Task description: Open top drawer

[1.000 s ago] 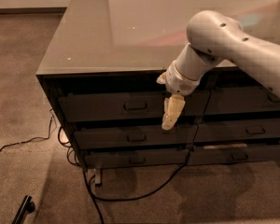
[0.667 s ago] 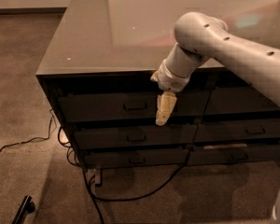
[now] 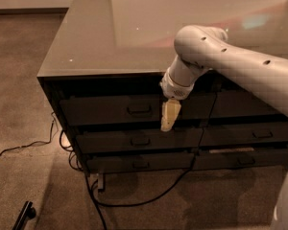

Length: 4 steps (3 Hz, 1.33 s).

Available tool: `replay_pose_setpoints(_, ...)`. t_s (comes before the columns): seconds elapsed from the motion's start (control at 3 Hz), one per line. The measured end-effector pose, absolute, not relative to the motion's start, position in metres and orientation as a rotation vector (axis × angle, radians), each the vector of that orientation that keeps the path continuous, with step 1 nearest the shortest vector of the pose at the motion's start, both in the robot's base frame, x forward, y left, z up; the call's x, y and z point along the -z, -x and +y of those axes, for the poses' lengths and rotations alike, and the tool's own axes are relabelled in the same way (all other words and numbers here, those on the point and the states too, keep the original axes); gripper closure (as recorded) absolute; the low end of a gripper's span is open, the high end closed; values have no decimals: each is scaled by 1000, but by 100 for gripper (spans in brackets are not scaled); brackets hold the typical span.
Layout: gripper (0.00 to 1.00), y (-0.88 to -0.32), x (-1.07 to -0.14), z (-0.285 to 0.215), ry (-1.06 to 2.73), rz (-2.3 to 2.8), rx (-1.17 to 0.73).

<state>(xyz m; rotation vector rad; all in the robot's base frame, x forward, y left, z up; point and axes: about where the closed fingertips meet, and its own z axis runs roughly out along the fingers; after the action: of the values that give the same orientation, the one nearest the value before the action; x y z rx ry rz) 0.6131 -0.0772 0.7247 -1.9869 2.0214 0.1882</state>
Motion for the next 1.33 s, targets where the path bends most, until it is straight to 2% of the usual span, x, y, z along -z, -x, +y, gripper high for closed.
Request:
replay_pose_setpoints(0.67, 0, -614, -723, -73, 1998, 2013, -184)
replay_pose_setpoints(1.33, 0, -627, -680, -73, 1988, 2082, -269)
